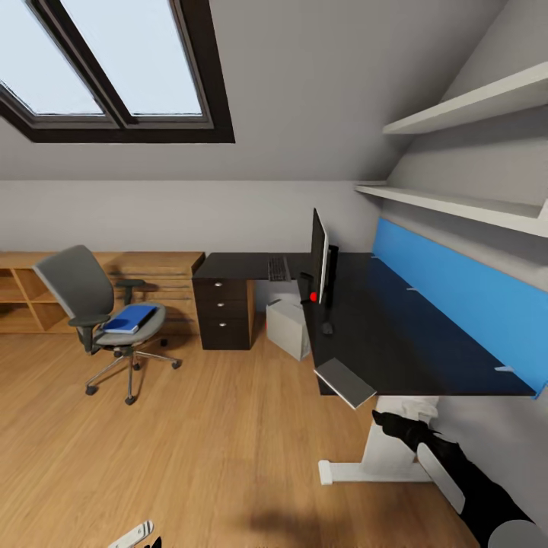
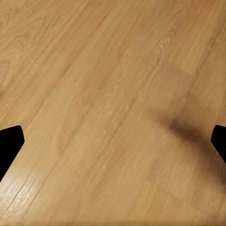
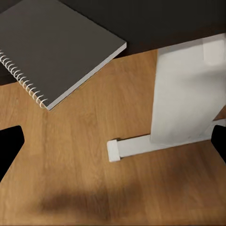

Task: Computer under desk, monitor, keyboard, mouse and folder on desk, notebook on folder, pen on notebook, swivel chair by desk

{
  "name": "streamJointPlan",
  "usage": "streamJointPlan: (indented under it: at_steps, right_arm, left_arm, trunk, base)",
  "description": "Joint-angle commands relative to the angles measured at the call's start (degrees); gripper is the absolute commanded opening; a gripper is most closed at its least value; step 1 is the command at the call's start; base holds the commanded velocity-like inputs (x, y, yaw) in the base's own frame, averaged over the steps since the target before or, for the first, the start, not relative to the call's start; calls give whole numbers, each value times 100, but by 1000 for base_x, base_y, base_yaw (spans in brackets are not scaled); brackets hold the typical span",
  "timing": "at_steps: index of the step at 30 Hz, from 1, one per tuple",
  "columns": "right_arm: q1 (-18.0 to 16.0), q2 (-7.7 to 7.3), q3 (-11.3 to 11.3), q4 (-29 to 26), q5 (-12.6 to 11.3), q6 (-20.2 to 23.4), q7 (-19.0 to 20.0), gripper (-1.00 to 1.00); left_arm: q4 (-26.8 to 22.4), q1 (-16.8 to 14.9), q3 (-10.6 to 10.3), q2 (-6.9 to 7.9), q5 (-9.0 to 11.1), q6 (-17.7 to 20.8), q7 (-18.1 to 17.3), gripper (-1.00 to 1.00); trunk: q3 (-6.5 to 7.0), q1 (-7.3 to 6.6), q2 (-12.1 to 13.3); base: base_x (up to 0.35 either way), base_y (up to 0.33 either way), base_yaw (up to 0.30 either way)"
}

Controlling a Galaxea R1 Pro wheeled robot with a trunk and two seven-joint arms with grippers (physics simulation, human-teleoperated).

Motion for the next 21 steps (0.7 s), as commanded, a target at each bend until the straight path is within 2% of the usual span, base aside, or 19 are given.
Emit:
streamJointPlan:
  at_steps: [1,10,15,21]
  right_arm:
    - [-4,-11,14,-10,-122,12,-52,100]
    - [2,-79,-56,1,-596,9,6,100]
    - [4,-124,-63,14,-913,11,243,100]
    - [4,-246,-64,64,-1297,21,580,100]
  left_arm:
    - [1,-3,-13,1,58,-16,10,100]
    - [1,-3,-15,-4,62,-16,12,100]
    - [1,-3,-18,-12,63,-16,13,100]
    - [1,-3,-18,-15,63,-16,15,100]
  trunk:
    - [-7,0,-5]
    - [-7,0,-5]
    - [-97,110,-205]
    - [-204,241,-446]
  base:
    - [-25,0,0]
    - [-9,0,0]
    - [-1,0,0]
    - [0,0,0]
